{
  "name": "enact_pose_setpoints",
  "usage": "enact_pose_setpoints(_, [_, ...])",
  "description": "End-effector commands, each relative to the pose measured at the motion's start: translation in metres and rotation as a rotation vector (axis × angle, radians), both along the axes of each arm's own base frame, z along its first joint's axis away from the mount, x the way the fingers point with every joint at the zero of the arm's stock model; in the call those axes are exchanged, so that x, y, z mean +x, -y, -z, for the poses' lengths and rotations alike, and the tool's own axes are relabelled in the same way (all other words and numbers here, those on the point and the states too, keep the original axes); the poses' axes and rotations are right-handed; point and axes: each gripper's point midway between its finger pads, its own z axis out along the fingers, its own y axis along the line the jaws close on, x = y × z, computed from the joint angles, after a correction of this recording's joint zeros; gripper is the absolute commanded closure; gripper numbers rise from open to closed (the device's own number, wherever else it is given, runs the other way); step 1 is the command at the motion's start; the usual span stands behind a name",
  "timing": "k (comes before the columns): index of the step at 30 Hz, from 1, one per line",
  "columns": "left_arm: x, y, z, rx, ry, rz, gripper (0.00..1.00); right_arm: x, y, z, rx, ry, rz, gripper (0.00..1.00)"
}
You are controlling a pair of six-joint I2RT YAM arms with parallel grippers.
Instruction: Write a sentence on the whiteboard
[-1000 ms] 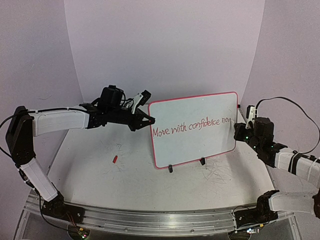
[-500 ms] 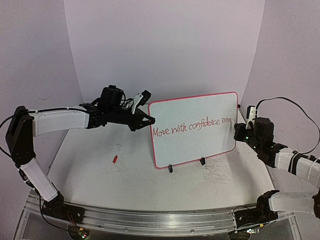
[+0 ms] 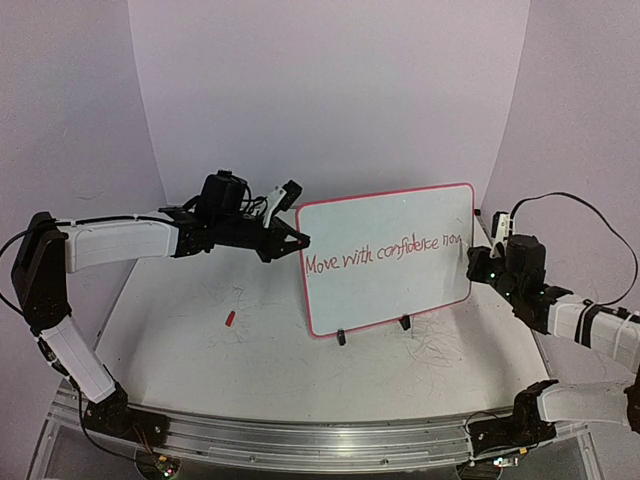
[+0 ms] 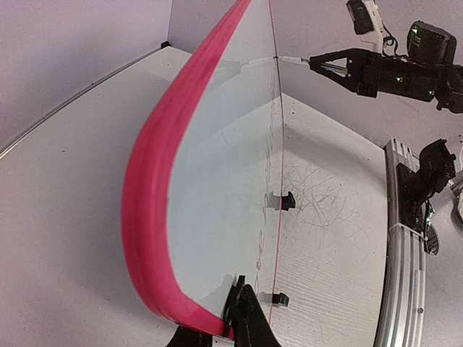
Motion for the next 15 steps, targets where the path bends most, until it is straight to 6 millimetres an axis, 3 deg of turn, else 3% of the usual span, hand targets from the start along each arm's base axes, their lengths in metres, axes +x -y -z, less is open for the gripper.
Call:
enact_pose_setpoints(1, [0.013,-0.022,0.044,0.213,0.06,-0.07,1.0,-0.002,0.004,-0.002,0.002,0.013,0.017,1.0])
enact_pose_setpoints(4, [0.012,-0.022,0.045,0.214,0.058,-0.069,1.0,0.001,0.002,-0.009,0.002,0.024,0.009,1.0])
enact_pose_setpoints(9, [0.012,-0.023,0.044,0.216,0.064,-0.073,1.0,-0.002,0.003,-0.003,0.003,0.011,0.013,1.0])
enact_pose_setpoints(15, [0.012,-0.021,0.045,0.214,0.059,-0.066,1.0,0.004,0.005,-0.028,-0.009,0.066,0.022,1.0])
